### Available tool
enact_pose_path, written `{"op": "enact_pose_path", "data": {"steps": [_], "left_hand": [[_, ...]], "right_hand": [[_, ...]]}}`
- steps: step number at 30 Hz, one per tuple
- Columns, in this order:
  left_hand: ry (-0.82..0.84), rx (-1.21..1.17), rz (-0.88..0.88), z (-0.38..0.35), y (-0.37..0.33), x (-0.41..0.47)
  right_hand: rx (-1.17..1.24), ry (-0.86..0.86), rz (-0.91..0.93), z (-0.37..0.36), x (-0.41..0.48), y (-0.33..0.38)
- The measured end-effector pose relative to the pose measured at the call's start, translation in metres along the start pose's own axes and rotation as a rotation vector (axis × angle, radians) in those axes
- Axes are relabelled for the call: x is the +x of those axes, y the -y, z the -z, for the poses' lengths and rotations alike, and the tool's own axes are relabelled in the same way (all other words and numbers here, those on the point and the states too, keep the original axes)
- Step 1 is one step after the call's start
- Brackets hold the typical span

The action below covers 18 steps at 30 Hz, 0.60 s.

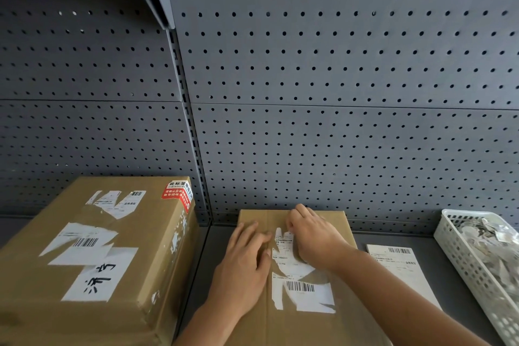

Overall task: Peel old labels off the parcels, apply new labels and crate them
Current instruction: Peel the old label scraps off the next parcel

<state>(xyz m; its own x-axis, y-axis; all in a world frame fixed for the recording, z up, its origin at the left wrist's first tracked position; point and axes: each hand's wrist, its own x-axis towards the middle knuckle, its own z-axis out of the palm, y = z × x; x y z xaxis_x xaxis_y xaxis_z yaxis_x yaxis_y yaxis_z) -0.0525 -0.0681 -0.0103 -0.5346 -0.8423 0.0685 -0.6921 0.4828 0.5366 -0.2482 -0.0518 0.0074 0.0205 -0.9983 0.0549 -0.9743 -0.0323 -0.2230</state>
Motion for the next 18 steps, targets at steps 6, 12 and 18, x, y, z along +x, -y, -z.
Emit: {"op": "enact_pose_path", "data": {"steps": [6,12,18], "left_hand": [[-0.002,-0.001,0.002,-0.002,0.002,0.000],[-0.008,-0.010,-0.004,-0.002,0.002,0.001],[-0.003,-0.016,0.001,-0.003,0.002,0.001]], "right_hand": [[0.125,-0.103,0.013,-0.008,-0.007,-0.006],[0.159,-0.178,0.021,-0.012,-0.007,-0.008],[0.137,-0.269,0.017,-0.022,-0.010,-0.007]]}}
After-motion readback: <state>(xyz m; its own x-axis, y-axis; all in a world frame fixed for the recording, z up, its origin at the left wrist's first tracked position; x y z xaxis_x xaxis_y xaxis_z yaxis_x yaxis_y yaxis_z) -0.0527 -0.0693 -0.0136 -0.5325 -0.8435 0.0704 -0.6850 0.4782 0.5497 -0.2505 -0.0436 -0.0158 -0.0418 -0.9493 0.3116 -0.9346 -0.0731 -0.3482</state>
